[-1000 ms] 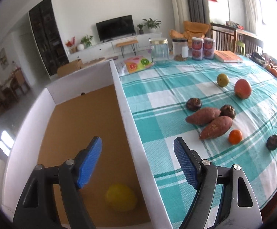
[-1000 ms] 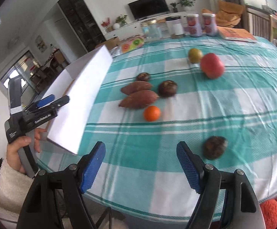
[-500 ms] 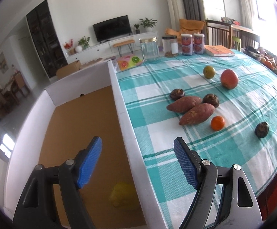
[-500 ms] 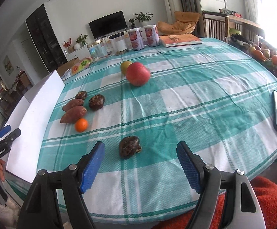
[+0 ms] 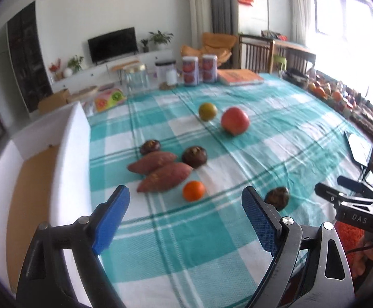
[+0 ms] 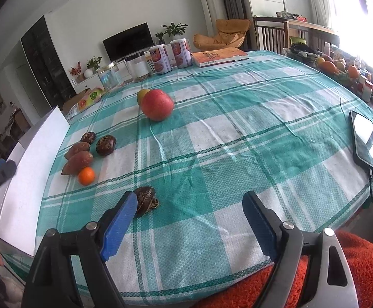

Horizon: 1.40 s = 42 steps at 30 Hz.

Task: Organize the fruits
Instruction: 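Move both grippers back over the table toward the remaining fruit, then close the left gripper around a sweet potato and lift it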

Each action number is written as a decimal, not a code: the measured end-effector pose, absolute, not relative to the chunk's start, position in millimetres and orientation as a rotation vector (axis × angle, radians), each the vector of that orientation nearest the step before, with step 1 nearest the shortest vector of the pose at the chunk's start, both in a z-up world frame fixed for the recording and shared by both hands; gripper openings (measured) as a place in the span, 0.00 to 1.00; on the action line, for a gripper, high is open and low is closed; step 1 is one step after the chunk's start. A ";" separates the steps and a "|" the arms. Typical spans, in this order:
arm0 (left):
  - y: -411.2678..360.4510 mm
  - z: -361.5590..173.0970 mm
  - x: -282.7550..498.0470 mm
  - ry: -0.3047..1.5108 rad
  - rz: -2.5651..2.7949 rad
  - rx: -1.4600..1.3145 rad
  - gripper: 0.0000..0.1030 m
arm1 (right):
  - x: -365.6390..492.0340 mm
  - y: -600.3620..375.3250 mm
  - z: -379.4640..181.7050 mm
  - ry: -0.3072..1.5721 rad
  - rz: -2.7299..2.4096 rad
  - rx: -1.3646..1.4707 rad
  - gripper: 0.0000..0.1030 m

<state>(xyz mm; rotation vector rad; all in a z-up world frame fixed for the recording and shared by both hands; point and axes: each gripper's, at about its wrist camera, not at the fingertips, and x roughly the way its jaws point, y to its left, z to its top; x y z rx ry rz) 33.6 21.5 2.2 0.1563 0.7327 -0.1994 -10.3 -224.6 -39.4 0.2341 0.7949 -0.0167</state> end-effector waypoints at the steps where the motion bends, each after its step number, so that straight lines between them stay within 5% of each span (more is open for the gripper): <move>1: 15.4 -5.2 35.6 0.749 -0.195 0.171 0.88 | -10.5 -224.1 -39.6 0.796 -0.019 0.230 0.82; 19: 14.4 -19.5 48.8 0.796 -0.160 0.207 0.88 | -8.6 -222.5 -42.7 0.811 -0.024 0.221 0.82; 26: 53.3 -0.3 124.1 0.935 -0.332 -0.085 0.88 | -8.9 -222.8 -42.5 0.811 -0.026 0.222 0.82; 42: 49.1 -84.7 190.3 1.183 -0.255 -0.084 0.88 | -13.1 -226.5 -40.1 0.792 -0.009 0.253 0.82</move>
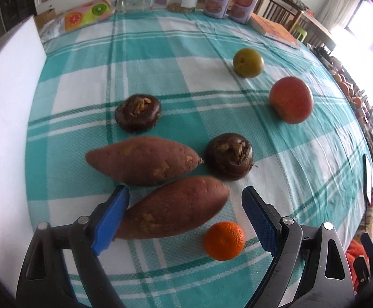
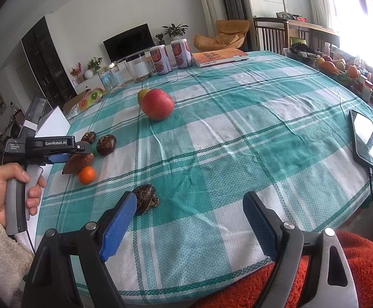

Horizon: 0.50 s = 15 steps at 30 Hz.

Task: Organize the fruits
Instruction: 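Close the left gripper around a sweet potato and lift it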

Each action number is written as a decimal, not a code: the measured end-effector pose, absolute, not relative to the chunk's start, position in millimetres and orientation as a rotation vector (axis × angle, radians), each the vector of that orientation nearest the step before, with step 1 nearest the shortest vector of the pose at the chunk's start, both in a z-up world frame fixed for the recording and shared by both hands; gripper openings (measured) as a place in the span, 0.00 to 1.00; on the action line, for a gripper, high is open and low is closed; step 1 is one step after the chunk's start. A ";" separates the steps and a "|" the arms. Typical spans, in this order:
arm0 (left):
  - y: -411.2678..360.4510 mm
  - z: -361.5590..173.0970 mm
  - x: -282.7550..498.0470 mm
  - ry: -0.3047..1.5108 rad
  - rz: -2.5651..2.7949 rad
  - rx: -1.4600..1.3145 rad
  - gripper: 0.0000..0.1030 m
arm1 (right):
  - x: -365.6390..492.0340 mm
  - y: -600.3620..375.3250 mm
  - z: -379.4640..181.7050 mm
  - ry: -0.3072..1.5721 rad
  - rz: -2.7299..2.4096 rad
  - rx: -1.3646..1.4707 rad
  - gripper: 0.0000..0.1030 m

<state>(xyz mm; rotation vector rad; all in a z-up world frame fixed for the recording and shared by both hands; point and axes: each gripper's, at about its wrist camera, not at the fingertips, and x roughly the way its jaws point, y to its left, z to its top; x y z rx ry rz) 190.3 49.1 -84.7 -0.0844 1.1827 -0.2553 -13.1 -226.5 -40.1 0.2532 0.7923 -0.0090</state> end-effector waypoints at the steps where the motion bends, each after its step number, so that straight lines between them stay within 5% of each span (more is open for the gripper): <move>1: 49.1 -86.5 187.3 1.202 -0.268 -0.091 0.88 | -13.0 -226.8 -40.3 0.793 -0.008 0.256 0.82; 6: 46.8 -77.8 156.5 1.303 -0.453 -0.151 0.88 | -12.7 -228.8 -40.8 0.793 -0.005 0.269 0.82; 15: 70.7 -83.3 182.4 1.206 -0.209 -0.186 0.81 | -12.9 -228.3 -41.9 0.797 -0.007 0.265 0.82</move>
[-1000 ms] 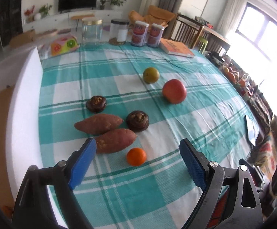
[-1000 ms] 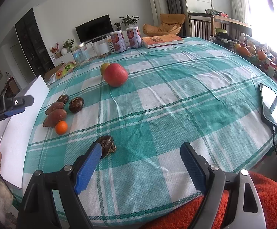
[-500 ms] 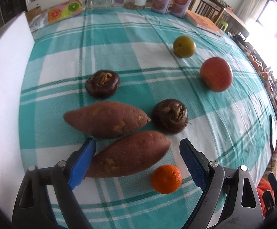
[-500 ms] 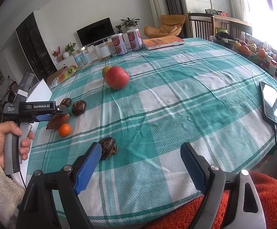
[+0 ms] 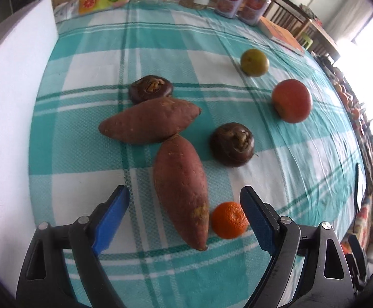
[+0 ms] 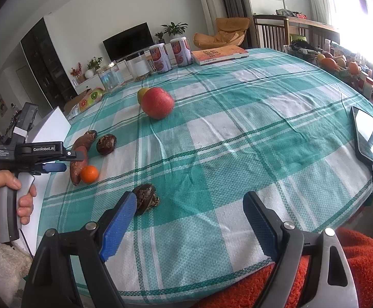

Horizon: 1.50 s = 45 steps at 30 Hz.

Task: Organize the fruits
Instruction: 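Close the left gripper around a sweet potato and lift it, then grasp the second small orange with the right gripper while the left carries the sweet potato, then lower the sweet potato and orange into the box and open both grippers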

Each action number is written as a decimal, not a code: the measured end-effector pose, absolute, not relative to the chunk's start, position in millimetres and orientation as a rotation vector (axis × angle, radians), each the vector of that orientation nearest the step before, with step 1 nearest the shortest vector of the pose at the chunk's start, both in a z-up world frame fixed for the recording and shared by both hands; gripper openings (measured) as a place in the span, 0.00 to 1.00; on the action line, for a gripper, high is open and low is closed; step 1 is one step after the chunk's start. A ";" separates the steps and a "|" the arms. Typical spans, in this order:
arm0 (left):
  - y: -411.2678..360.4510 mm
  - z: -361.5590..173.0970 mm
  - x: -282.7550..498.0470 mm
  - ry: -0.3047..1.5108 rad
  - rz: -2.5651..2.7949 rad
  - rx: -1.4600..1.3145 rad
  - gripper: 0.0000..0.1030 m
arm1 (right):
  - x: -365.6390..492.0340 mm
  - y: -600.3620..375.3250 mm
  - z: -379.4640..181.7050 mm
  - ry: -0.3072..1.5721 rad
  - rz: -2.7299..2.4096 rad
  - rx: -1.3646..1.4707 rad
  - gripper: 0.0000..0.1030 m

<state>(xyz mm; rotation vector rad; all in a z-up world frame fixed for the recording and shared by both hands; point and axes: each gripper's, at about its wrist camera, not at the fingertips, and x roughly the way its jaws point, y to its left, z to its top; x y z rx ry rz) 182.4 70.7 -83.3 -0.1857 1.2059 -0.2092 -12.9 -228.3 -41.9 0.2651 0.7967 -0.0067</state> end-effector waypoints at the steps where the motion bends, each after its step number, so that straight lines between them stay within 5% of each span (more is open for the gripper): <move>1: 71.3 -88.0 184.3 1.210 -0.202 -0.193 0.73 | -12.6 -228.7 -42.2 0.798 -0.007 0.267 0.82; 3: 71.9 -87.5 184.3 1.173 -0.171 -0.187 0.43 | -11.6 -228.9 -43.1 0.805 -0.006 0.270 0.82; 4: 74.6 -86.9 184.9 1.167 -0.185 -0.220 0.43 | -11.0 -228.7 -43.3 0.807 -0.006 0.268 0.82; 16: 109.9 -7.7 97.1 0.983 -0.306 -0.393 0.42 | 65.9 -101.1 -36.0 0.940 0.410 0.119 0.82; 22: 147.4 30.7 54.3 0.903 -0.315 -0.407 0.42 | 133.1 -39.7 -88.0 1.089 0.406 -0.005 0.60; 23: 154.3 35.0 49.0 0.894 -0.312 -0.405 0.42 | 135.4 -38.9 -90.4 1.082 0.402 -0.001 0.34; 24: 162.8 39.5 43.8 0.887 -0.307 -0.407 0.42 | 136.3 -40.8 -89.7 1.072 0.386 0.001 0.32; 36: 280.1 2.6 24.7 0.931 0.101 -0.377 0.42 | 66.3 64.7 25.5 0.972 0.862 0.074 0.32; 45: 298.3 -30.4 13.7 1.005 0.215 -0.347 0.46 | 28.9 170.2 -7.8 1.013 0.943 -0.204 0.34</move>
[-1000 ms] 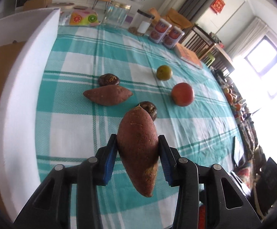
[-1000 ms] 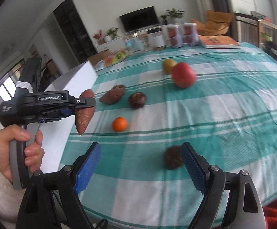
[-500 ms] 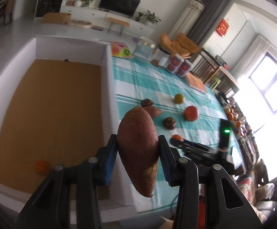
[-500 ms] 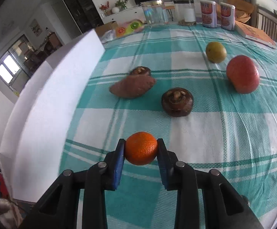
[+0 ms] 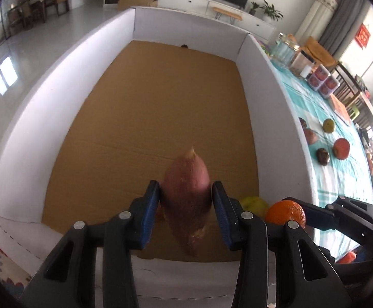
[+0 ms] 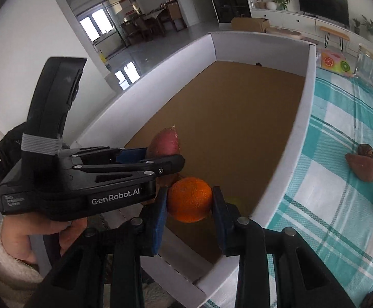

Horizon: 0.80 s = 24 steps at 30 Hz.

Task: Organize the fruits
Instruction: 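Lower the sweet potato and orange into the box and open both grippers, then close the right gripper around a dark brown round fruit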

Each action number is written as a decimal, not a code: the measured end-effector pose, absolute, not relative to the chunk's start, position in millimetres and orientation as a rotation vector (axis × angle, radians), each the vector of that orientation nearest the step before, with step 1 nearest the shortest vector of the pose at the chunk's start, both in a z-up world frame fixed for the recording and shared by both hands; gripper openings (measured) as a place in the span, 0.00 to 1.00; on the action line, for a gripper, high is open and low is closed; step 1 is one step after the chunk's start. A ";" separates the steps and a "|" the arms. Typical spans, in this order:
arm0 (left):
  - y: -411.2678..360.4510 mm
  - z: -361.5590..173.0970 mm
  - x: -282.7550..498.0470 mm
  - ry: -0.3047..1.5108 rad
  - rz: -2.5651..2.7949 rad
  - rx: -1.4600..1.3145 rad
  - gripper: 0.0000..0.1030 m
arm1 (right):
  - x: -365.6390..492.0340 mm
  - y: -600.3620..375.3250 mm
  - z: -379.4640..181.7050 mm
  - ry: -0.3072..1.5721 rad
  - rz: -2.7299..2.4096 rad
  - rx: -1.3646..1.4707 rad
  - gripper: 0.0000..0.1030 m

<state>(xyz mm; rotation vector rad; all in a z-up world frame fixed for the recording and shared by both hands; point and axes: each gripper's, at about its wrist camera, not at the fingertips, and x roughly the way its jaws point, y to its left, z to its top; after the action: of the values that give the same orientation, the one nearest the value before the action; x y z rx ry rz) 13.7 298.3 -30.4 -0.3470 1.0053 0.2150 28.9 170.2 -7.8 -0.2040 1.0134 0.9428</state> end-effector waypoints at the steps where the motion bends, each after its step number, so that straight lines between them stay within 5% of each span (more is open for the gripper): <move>1: 299.6 -27.7 12.8 0.991 0.247 -0.331 0.50 | 27.5 169.2 -6.8 1.002 0.931 -0.207 0.36; 3: 300.6 -19.6 10.5 0.949 0.295 -0.310 0.70 | 28.2 157.9 3.7 0.961 0.933 -0.171 0.42; 5: 297.3 -8.0 10.0 0.893 0.312 -0.301 0.73 | 29.4 136.2 21.4 0.894 0.902 -0.133 0.48; 10: 256.9 19.3 15.4 0.760 0.209 -0.293 0.80 | 33.1 51.6 54.4 0.715 0.708 -0.055 0.82; 24: 32.8 -31.5 65.0 0.900 -0.372 -0.016 0.81 | 17.2 -236.9 -34.3 0.870 0.092 0.364 0.83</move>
<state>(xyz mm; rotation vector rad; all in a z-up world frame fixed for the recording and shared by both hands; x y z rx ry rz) 65.0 32.8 -31.5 -0.0163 0.8999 -0.3716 17.2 -236.9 -34.3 0.3636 0.8702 0.0922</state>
